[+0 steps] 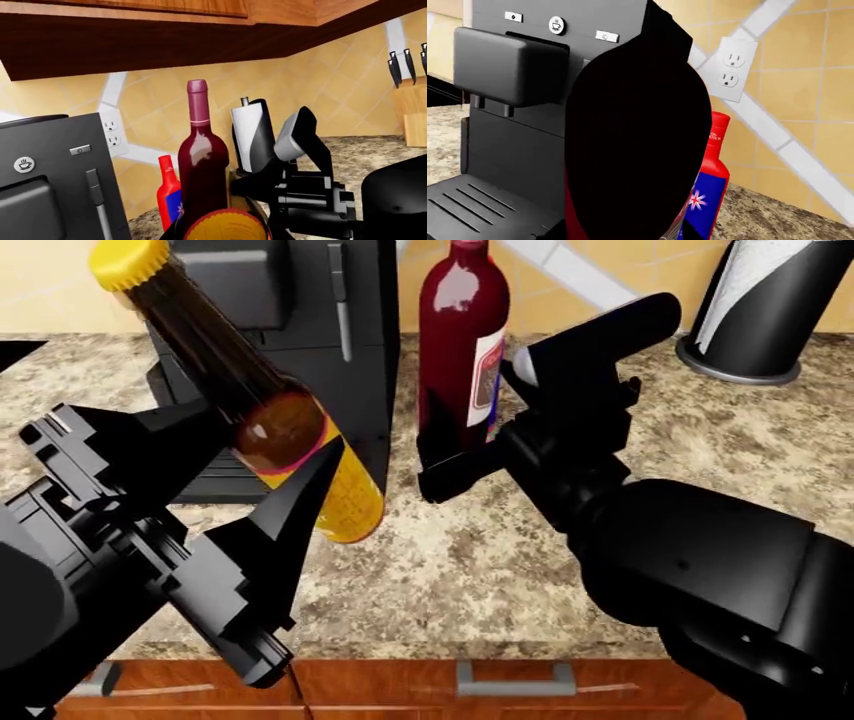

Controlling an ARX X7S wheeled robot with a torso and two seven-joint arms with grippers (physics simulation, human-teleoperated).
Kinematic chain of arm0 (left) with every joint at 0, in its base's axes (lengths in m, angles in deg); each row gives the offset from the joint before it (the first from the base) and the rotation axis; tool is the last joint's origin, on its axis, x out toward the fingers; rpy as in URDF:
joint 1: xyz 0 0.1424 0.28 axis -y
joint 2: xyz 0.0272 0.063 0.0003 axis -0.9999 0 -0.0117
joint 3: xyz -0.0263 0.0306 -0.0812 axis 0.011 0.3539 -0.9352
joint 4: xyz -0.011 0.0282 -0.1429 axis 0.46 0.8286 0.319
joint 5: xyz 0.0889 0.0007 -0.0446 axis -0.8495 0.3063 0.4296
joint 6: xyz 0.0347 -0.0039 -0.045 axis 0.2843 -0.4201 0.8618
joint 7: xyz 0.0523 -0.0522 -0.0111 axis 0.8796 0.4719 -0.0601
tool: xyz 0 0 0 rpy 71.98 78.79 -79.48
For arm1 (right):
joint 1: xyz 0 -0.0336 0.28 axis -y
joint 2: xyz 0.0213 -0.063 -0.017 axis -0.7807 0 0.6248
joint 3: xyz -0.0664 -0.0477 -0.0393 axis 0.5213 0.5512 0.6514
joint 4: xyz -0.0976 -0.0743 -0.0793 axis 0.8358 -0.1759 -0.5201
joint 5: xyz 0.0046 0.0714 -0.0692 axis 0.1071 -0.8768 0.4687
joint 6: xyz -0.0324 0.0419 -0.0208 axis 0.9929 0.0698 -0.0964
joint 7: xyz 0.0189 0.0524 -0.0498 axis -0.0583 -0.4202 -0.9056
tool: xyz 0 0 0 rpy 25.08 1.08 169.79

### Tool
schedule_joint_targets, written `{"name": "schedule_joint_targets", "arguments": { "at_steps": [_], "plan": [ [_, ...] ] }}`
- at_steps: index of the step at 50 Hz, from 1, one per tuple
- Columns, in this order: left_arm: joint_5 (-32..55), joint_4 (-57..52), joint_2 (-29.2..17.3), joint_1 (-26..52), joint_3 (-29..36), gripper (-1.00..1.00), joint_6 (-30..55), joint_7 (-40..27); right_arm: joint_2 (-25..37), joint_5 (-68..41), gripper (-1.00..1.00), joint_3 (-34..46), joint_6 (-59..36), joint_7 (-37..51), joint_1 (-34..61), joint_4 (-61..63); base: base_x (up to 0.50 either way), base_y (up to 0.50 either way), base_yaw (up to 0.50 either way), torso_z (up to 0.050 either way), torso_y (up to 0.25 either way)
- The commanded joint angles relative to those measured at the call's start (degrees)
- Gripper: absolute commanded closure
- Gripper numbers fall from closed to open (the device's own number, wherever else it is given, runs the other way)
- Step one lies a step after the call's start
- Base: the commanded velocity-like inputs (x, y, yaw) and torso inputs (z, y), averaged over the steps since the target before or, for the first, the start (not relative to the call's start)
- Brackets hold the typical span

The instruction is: Move the drinks to the dining counter.

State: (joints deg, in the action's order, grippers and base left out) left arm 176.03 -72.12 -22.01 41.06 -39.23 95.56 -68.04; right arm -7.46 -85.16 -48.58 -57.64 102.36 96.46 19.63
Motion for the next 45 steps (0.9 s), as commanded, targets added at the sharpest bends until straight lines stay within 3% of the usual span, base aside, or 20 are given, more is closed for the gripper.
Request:
{"name": "schedule_joint_targets", "arguments": {
  "at_steps": [1,26,33,37,45],
  "plan": [
    [2.36,0.08,-1.1,2.12,-0.33,1.0,-0.67,-2.54,0.6,0.29,1.0,-1.05,-0.59,1.54,0.17,4.0,-0.5,0.0,0.0,0.0,0.0],
    [1.02,-0.67,-2.41,0.17,-0.58,1.0,-0.2,-2.54,0.72,2.73,1.0,1.74,-0.9,2.54,-0.5,3.03,-0.5,0.02,0.0,0.0,0.0],
    [9.66,-2.4,-11.35,-5.2,-10.29,1.0,-2.81,-8.77,1.12,2.28,1.0,1.49,-0.74,2.65,-0.79,3.85,-0.5,0.07,0.0,0.0,0.0],
    [16.71,-3.39,-16.8,-10.98,-21.33,1.0,-3.64,-13.84,1.03,2.15,1.0,1.98,-1.36,3.04,-0.31,4.77,-0.5,0.07,0.0,0.003,0.0],
    [26.42,-3.59,-20.02,-17.91,-35.28,1.0,-2.43,-20.46,1.06,0.86,1.0,1.59,-2.61,4.09,0.54,5.96,-0.5,0.07,0.0,0.0,0.0]
  ]
}}
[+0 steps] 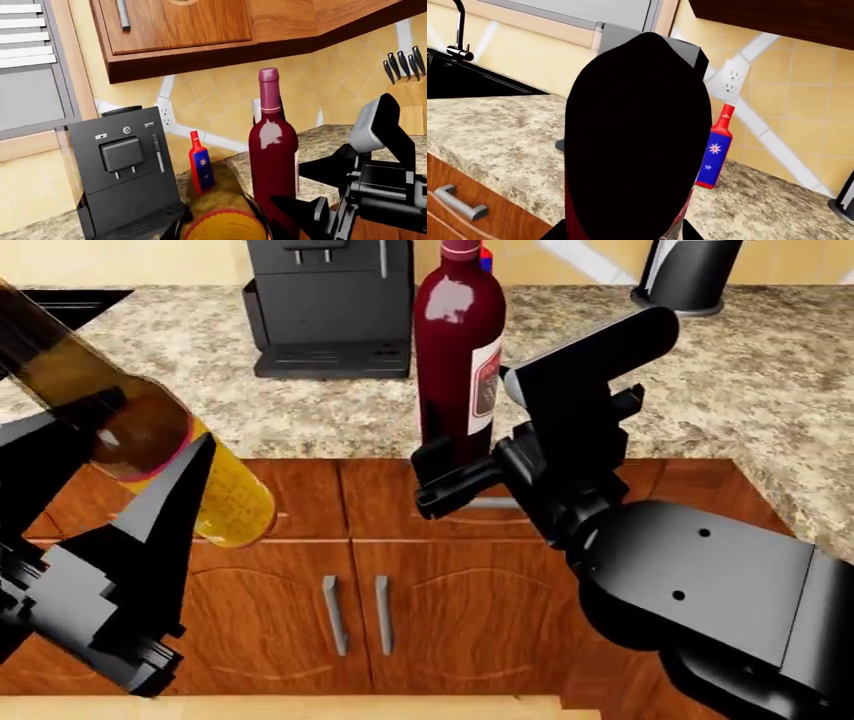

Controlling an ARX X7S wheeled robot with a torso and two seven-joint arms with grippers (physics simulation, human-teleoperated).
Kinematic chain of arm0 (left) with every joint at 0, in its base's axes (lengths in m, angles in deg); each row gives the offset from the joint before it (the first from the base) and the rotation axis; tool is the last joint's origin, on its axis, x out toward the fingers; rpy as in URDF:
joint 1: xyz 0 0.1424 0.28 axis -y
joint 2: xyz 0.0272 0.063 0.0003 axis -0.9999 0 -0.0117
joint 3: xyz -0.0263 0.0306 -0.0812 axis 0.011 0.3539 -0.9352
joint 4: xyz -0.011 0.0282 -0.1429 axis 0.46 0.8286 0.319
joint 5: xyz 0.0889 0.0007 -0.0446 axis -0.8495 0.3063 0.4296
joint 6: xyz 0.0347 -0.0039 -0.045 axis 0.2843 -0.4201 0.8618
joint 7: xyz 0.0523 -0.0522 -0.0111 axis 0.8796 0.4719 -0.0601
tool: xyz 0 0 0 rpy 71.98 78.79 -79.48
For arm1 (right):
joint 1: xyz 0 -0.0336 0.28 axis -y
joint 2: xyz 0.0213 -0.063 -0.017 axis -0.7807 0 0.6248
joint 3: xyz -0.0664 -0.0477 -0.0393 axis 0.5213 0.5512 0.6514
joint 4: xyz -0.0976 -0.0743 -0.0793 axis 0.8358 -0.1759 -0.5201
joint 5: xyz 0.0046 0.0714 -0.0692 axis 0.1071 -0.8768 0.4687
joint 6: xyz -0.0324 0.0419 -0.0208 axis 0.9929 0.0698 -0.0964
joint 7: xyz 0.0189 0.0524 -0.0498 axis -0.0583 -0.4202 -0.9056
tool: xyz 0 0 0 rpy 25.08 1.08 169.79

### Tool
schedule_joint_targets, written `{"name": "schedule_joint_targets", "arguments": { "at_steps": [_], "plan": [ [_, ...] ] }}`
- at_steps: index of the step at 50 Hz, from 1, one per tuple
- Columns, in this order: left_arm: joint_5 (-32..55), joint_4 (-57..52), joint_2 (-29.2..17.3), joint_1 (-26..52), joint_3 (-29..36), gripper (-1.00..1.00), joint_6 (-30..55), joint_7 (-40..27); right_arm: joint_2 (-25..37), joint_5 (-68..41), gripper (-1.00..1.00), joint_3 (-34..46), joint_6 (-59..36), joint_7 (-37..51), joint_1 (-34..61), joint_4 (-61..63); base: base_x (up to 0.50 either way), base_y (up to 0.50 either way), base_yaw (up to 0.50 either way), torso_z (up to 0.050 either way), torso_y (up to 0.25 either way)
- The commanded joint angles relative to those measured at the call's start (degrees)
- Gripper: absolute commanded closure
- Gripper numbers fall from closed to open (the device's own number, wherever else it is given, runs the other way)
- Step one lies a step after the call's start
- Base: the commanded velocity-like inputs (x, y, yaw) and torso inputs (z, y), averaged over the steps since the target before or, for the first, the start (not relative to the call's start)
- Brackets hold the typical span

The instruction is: Move the drinks to the dining counter.

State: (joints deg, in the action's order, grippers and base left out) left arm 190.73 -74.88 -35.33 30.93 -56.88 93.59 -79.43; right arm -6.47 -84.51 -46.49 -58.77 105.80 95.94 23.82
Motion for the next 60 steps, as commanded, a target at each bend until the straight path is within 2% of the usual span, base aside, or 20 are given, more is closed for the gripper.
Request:
{"name": "schedule_joint_targets", "arguments": {
  "at_steps": [1,5,9,23,60],
  "plan": [
    [12.08,-0.71,-6.84,-7.85,-18.03,1.0,-0.49,-9.39,0.07,0.15,1.0,-0.46,-1.62,0.73,1.21,1.91,-0.5,0.07,0.0,0.0,0.0],
    [12.09,-0.04,-6.83,-7.57,-18.36,1.0,-0.52,-9.84,0.19,0.29,1.0,-0.3,-1.74,1.09,1.62,2.83,-0.5,0.1,0.0,0.0,0.0],
    [10.63,0.38,-4.82,-7.91,-19.2,1.0,0.88,-8.73,0.72,1.26,1.0,0.49,-1.08,0.48,1.29,3.33,-0.5,0.22,0.0,0.003,0.0],
    [8.29,0.45,-2.74,-7.6,-18.22,1.0,2.43,-7.02,1.18,2.59,1.0,1.9,-0.37,-0.21,1.13,3.42,-0.49,-0.01,0.33,0.0,0.0],
    [7.59,0.54,-2.14,-6.28,-16.34,1.0,3.14,-6.68,1.45,3.21,1.0,3.16,0.53,-0.8,1.31,3.24,-0.45,-0.06,0.38,0.001,0.0]
  ]
}}
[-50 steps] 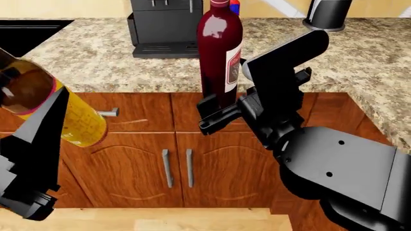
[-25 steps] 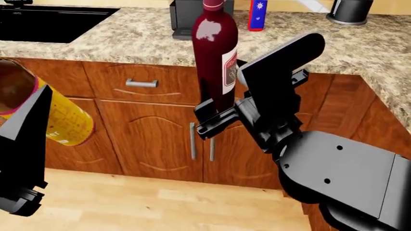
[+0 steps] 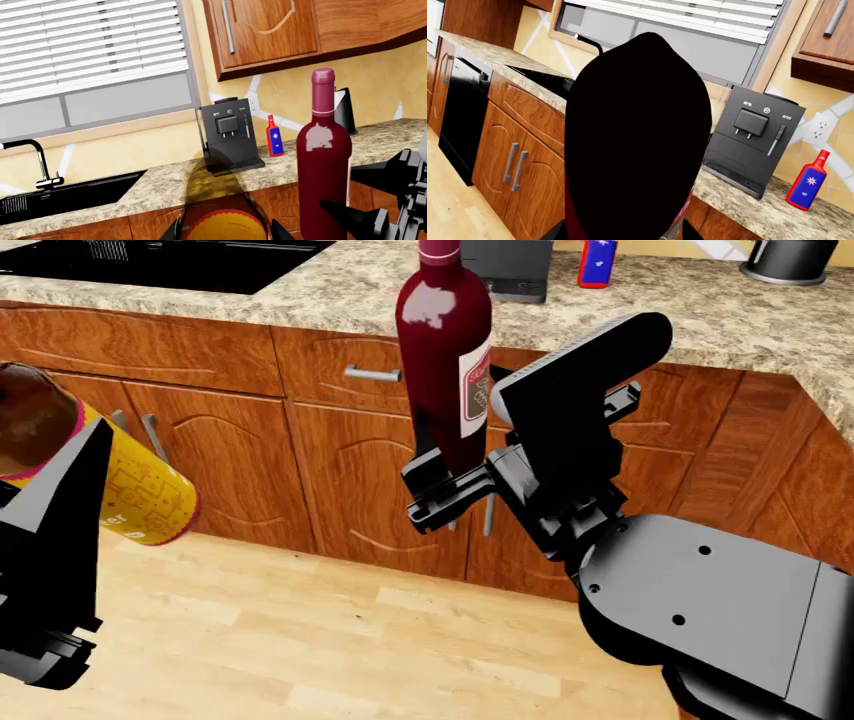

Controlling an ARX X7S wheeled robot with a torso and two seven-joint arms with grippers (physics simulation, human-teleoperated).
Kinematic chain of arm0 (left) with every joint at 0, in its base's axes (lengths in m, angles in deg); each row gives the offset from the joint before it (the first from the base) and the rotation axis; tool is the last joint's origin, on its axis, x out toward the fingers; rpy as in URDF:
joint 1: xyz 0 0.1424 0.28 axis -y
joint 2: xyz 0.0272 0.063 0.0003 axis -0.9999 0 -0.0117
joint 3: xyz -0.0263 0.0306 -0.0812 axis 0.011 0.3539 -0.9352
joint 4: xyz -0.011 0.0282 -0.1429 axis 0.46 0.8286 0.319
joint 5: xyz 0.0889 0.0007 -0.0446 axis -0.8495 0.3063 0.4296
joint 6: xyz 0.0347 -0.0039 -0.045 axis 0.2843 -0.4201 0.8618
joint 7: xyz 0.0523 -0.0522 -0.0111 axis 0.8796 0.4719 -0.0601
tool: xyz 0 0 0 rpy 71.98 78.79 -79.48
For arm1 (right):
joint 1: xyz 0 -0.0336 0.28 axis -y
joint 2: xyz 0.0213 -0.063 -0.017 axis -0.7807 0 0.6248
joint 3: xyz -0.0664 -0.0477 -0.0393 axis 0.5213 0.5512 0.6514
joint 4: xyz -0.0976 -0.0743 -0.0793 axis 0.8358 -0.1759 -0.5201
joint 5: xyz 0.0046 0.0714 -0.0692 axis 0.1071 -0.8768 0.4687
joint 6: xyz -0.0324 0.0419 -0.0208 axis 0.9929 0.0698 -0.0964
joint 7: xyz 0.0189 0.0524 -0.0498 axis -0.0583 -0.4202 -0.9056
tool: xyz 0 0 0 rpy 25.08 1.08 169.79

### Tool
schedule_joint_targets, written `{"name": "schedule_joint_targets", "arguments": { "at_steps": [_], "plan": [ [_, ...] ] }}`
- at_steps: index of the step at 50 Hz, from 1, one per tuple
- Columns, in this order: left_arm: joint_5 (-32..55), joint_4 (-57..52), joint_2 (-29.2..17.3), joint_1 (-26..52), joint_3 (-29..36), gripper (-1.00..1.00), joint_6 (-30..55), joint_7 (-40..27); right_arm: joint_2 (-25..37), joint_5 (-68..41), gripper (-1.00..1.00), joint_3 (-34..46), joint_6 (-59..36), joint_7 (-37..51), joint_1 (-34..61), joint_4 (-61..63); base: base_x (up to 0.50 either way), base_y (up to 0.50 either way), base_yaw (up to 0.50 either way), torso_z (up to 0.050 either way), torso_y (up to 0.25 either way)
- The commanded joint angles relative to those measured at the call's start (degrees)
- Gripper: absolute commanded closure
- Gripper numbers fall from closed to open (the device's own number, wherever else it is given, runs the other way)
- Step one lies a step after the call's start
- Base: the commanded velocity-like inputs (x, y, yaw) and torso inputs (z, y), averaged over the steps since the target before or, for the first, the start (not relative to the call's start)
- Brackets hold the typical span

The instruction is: Move the drinks to the dining counter.

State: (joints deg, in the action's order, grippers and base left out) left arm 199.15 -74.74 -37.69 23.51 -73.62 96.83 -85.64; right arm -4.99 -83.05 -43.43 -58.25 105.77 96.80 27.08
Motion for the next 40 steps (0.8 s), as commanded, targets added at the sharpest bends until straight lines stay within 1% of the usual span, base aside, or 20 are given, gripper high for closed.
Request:
{"name": "schedule_joint_targets", "arguments": {
  "at_steps": [1,16,17,22,40],
  "plan": [
    [-0.62,0.37,0.13,1.19,0.34,1.0,-0.2,-0.52,-0.03,1.66,1.0,0.1,-0.06,-0.73,0.48,0.04,-0.42,-0.1,0.41,0.01,0.0],
    [-0.31,-0.01,1.44,-0.04,-2.09,1.0,1.46,0.14,0.22,1.61,1.0,0.49,0.28,-0.89,0.16,0.26,-0.4,-0.11,0.42,0.0,0.0],
    [-0.27,0.0,1.59,-0.18,-2.4,1.0,1.63,0.26,0.49,4.12,1.0,2.08,-0.43,0.29,0.83,0.36,-0.38,-0.12,0.43,0.0,0.0],
    [-0.33,-0.06,2.19,-0.59,-3.22,1.0,2.25,0.52,0.25,2.59,1.0,1.32,-0.14,-0.19,0.45,0.23,-0.33,0.39,0.0,0.002,0.0],
    [1.06,0.14,1.68,-0.38,-4.17,1.0,2.13,-0.03,0.39,2.28,1.0,1.65,-0.32,-0.23,1.19,0.93,-0.16,0.47,0.0,0.001,0.0]
  ]
}}
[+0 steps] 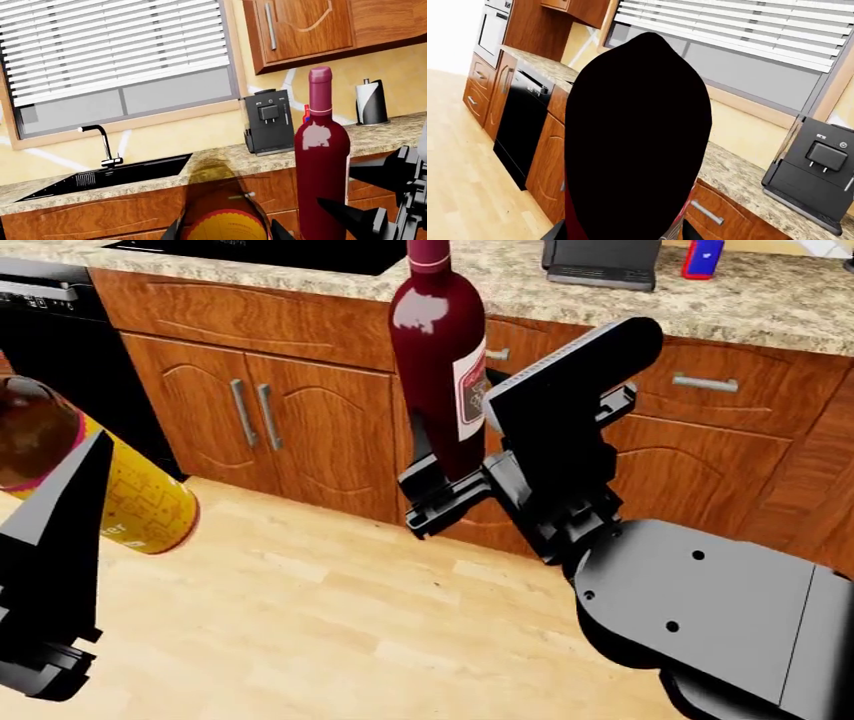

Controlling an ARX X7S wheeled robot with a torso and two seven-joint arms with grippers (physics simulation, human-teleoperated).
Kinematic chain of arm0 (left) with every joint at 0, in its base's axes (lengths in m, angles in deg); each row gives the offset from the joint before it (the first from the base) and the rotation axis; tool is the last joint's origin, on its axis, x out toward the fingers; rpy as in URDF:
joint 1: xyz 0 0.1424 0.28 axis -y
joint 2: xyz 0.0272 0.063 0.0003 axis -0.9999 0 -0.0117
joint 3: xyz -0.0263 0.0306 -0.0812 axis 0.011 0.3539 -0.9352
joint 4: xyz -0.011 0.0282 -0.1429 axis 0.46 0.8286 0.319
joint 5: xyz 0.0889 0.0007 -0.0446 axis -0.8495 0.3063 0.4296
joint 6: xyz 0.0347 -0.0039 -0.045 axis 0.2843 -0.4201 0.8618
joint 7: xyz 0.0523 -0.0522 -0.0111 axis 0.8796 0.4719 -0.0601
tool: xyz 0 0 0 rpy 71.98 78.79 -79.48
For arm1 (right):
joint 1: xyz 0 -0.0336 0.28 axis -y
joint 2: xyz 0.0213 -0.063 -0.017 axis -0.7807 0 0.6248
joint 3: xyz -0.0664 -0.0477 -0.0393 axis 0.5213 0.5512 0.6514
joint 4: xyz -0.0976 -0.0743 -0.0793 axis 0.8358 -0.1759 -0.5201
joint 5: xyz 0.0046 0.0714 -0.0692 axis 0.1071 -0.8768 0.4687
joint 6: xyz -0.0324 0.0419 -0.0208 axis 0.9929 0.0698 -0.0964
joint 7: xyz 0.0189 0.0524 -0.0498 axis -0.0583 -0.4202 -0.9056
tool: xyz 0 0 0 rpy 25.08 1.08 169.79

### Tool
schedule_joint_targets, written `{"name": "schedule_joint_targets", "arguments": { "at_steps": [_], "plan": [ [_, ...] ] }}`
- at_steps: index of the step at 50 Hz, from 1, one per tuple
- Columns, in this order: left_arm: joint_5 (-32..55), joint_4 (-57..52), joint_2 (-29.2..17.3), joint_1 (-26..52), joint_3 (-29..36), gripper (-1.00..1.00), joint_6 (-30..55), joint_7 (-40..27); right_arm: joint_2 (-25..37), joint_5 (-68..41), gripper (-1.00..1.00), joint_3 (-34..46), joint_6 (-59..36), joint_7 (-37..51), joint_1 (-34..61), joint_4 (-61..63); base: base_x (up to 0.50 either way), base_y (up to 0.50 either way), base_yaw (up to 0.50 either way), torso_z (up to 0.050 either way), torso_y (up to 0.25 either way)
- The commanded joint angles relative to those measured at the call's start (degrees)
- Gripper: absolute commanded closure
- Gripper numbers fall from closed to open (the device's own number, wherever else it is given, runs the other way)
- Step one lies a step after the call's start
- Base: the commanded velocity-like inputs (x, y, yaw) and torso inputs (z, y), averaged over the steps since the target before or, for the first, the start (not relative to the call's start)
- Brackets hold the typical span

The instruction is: Move the drinks to the dining counter.

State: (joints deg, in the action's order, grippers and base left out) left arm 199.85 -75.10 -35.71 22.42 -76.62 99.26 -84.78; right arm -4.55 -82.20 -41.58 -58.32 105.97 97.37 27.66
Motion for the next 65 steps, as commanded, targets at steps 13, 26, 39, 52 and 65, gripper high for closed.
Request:
{"name": "schedule_joint_targets", "arguments": {
  "at_steps": [13,26,39,52,65],
  "plan": [
    [0.55,0.6,-0.81,1.4,-0.49,1.0,-0.57,-1.2,0.06,1.55,1.0,0.1,-0.65,0.08,1.05,0.41,-0.2,0.46,0.0,0.0,0.0],
    [1.47,0.37,-0.55,0.88,-1.87,1.0,-0.02,-1.57,0.3,2.33,1.0,0.69,-1.08,1.07,1.18,0.46,-0.24,0.24,0.19,0.001,0.0],
    [1.45,0.35,-0.18,1.13,-1.8,1.0,0.38,-1.62,0.49,1.84,1.0,0.41,-0.56,0.84,1.02,0.57,-0.14,-0.06,0.5,0.001,0.001],
    [1.69,0.41,-0.24,1.61,-1.55,1.0,0.51,-1.71,0.44,1.82,1.0,0.72,-0.62,0.95,1.31,0.59,-0.13,-0.07,0.5,0.0,0.0],
    [0.89,0.61,-0.09,2.65,0.12,1.0,0.56,-1.56,0.33,1.83,1.0,1.21,-0.72,0.71,1.81,0.38,-0.13,-0.08,0.5,0.001,0.0]
  ]
}}
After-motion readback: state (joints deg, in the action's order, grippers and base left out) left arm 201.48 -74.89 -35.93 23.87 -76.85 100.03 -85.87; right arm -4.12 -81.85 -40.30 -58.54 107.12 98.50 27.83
